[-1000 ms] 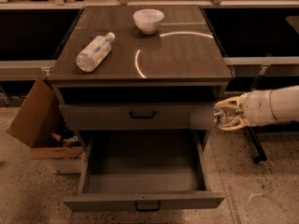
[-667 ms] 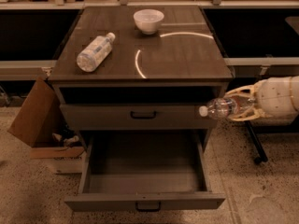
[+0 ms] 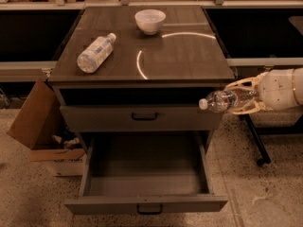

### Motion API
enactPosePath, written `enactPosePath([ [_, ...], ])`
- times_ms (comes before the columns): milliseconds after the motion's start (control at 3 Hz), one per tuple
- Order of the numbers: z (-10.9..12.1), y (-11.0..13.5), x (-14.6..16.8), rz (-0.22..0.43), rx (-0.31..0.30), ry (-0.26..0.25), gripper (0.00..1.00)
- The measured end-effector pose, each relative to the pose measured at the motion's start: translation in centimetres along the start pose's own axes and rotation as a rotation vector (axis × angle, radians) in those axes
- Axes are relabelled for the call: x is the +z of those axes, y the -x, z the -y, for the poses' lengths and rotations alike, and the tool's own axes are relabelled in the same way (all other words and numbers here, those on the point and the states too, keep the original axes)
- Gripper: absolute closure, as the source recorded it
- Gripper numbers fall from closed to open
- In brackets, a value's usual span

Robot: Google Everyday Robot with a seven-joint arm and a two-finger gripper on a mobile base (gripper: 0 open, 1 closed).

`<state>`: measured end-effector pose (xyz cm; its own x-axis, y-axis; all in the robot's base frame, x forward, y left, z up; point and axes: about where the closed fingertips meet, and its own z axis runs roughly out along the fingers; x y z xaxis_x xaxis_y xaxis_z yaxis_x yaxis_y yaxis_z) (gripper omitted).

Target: Pick water bottle from middle drawer and place on counter

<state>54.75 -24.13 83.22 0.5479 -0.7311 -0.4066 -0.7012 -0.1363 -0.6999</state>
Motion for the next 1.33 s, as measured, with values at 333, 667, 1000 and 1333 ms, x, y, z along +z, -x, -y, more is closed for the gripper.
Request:
enactPosePath([
  [333, 5.3, 2.2, -1.2, 0.028, -0.026, -0.036, 1.00],
  [667, 10.7, 3.9, -1.2, 0.036, -0.024, -0.047, 1.00],
  [1000, 14.3, 4.9, 1.0, 0.055, 0.014, -0.021, 1.00],
  [1333, 16.5, 4.8, 5.2, 0.076, 0.087, 0.024, 1.00],
])
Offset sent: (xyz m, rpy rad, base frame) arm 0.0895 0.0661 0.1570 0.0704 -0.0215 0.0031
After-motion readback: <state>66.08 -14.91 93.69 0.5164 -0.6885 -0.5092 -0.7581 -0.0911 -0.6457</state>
